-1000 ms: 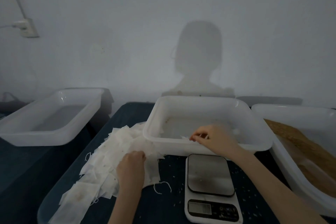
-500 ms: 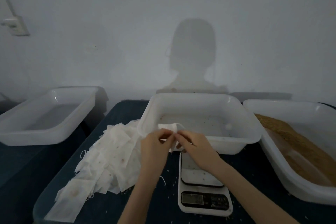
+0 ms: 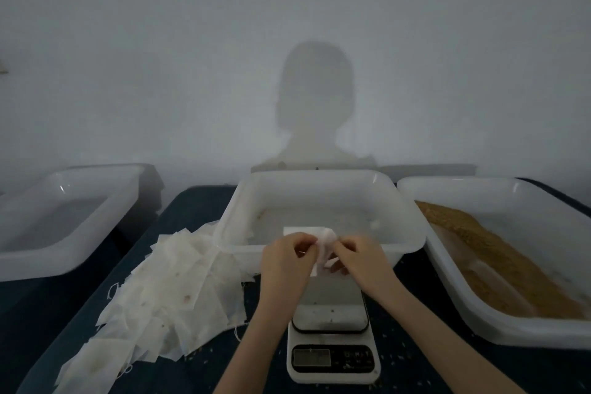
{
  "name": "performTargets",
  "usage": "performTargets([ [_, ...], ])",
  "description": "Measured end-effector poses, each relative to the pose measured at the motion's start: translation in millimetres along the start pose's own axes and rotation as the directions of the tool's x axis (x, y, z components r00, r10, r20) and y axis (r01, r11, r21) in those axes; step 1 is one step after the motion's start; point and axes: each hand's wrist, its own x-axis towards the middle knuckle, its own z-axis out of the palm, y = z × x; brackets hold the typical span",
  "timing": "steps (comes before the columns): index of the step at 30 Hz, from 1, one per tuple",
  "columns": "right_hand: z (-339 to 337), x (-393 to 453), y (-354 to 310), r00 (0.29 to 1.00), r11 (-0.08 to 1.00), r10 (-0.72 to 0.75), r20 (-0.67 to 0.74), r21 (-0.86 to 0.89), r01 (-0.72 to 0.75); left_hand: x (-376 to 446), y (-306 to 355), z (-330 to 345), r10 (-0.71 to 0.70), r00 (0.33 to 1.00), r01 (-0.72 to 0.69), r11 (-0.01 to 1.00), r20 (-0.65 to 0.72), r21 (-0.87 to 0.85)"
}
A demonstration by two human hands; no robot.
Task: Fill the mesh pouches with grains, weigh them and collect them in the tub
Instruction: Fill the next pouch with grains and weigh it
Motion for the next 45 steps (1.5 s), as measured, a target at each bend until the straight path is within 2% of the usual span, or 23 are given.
performTargets([
  [3,-9,-2,5,0.990,0.936,-0.092,-0.107,-0.350,0.049,1,7,8,-0.024,0.997,0.032,0.994,-0.074,0.109],
  [6,-9,-10,3,0.949,0.886,-0.233,-0.213,-0.448,0.117,-1,16,18,-0.005,0.997,0.015,0.992,-0.080,0.125],
  [9,-10,-14,3,0.928,0.836,-0.313,-0.202,-0.522,0.169,-2,22,27,0.030,0.998,-0.024,0.993,-0.057,0.117],
  [15,-24,-7,4,0.991,0.862,-0.121,-0.063,-0.502,0.073,3,29,37,0.096,0.995,-0.092,0.984,-0.023,0.150],
  [17,-28,-6,2,0.994,0.856,-0.103,-0.045,-0.513,0.066,2,33,38,0.122,0.992,-0.117,0.977,-0.018,0.180],
  [21,-38,-7,2,0.997,0.761,-0.078,-0.029,-0.648,0.041,-5,44,42,0.219,0.975,-0.208,0.961,-0.044,0.183],
  [24,-48,-7,5,0.999,0.783,-0.022,-0.032,-0.622,-0.003,-14,49,48,0.301,0.954,-0.291,0.936,-0.020,0.199],
  [26,-54,-8,6,0.998,0.801,-0.020,-0.064,-0.599,-0.023,-17,50,51,0.313,0.950,-0.307,0.933,-0.006,0.190],
  [29,-59,-9,5,0.994,0.771,-0.057,-0.095,-0.636,-0.017,-17,51,51,0.319,0.947,-0.312,0.941,-0.033,0.131],
  [36,-74,-7,0,0.995,0.827,-0.055,0.086,-0.554,0.094,-7,42,43,0.247,0.968,-0.244,0.968,0.051,-0.061],
  [42,-63,-8,-1,0.998,0.717,-0.069,-0.004,-0.696,0.047,-7,39,41,0.254,0.967,-0.252,0.963,0.010,-0.093],
  [45,-60,-8,-4,0.999,0.691,-0.045,0.025,-0.722,0.049,-8,39,40,0.314,0.949,-0.309,0.945,0.040,-0.105],
])
